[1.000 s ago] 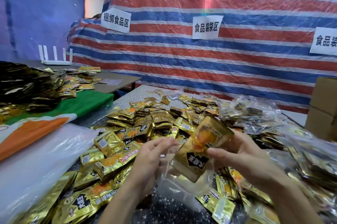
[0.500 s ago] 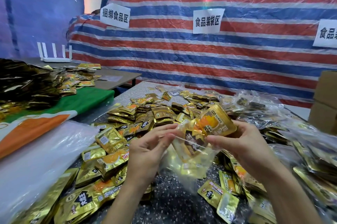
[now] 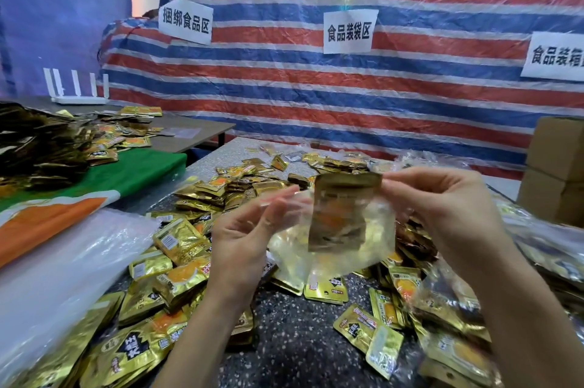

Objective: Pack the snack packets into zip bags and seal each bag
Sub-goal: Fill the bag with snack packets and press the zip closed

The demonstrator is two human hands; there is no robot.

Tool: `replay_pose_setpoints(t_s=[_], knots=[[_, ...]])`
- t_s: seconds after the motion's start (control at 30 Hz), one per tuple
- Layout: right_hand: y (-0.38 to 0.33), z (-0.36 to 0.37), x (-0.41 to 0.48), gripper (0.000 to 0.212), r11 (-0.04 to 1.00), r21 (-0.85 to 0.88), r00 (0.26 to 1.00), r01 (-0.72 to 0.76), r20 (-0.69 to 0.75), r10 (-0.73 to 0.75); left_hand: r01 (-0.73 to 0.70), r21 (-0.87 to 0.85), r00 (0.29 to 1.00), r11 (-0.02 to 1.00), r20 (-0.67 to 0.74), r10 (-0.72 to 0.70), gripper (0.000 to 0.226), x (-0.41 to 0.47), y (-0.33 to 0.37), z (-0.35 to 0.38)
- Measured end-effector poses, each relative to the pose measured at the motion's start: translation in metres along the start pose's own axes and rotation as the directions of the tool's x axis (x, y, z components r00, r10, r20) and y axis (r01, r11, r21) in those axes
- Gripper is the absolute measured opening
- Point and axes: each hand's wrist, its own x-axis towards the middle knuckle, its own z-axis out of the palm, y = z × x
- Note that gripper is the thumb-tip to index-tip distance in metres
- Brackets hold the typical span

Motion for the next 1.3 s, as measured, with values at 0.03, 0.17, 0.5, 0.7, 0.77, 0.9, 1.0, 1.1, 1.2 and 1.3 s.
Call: replay_pose_setpoints(t_s=[0.03, 0.17, 0.5, 0.7, 0.77, 0.9, 1.0, 1.1, 1.2, 1.3], knots=[[-0.001, 0.001, 0.001, 0.031, 1.0, 0.0, 0.999, 0.016, -0.046, -0.016, -0.009, -0.006, 1.0, 1.0, 0.004, 0.009, 0.041, 0.003, 0.004, 0.001], [0.001, 0.008, 0.003, 0.019, 0.993, 0.054, 0.985, 0.106, -0.141, -0.098, -0.032, 0.017, 0.999, 0.999, 0.019, 0.032, 0.038, 0.008, 0.015, 0.002], [0.052, 0.019, 0.017, 0.06, 0.945, 0.301, 0.989, -0.129, 0.109, 0.1, 0.013, 0.01, 0.994, 1.0, -0.111, -0.012, 0.03, 0.007, -0.004, -0.01], [0.15, 0.048, 0.006, 0.042, 0.765, -0.336, 0.832, -0.55, -0.145, 0.535, 0.063, -0.041, 0.975, 0.997, -0.211, -0.07, 0.023, 0.003, -0.02, -0.016], [0.172, 0.056, -0.004, 0.024, 0.673, -0.504, 0.816, -0.541, -0.121, 0.565, 0.055, -0.022, 0.976, 0.998, -0.21, -0.058, 0.023, 0.003, -0.021, -0.016], [0.18, 0.07, -0.001, 0.029, 0.525, -0.597, 0.752, -0.607, -0.216, 0.623, 0.065, -0.028, 0.977, 0.998, -0.202, -0.069, 0.026, 0.001, -0.024, -0.019], [0.174, 0.069, 0.005, 0.023, 0.587, -0.426, 0.703, -0.689, -0.193, 0.685, 0.068, -0.04, 0.976, 0.997, -0.206, -0.075, 0.028, 0.001, -0.025, -0.02], [0.163, 0.059, 0.007, 0.038, 0.565, -0.431, 0.692, -0.704, -0.233, 0.684, 0.074, -0.05, 0.975, 0.996, -0.204, -0.082, 0.027, 0.001, -0.026, -0.021], [0.143, 0.046, 0.003, 0.048, 0.607, -0.419, 0.726, -0.676, -0.237, 0.645, 0.091, -0.046, 0.974, 0.995, -0.204, -0.099, 0.03, 0.0, -0.026, -0.019], [0.115, 0.033, 0.002, 0.032, 0.712, -0.41, 0.821, -0.57, -0.235, 0.521, 0.092, -0.06, 0.973, 0.994, -0.205, -0.103, 0.031, -0.001, -0.026, -0.016]])
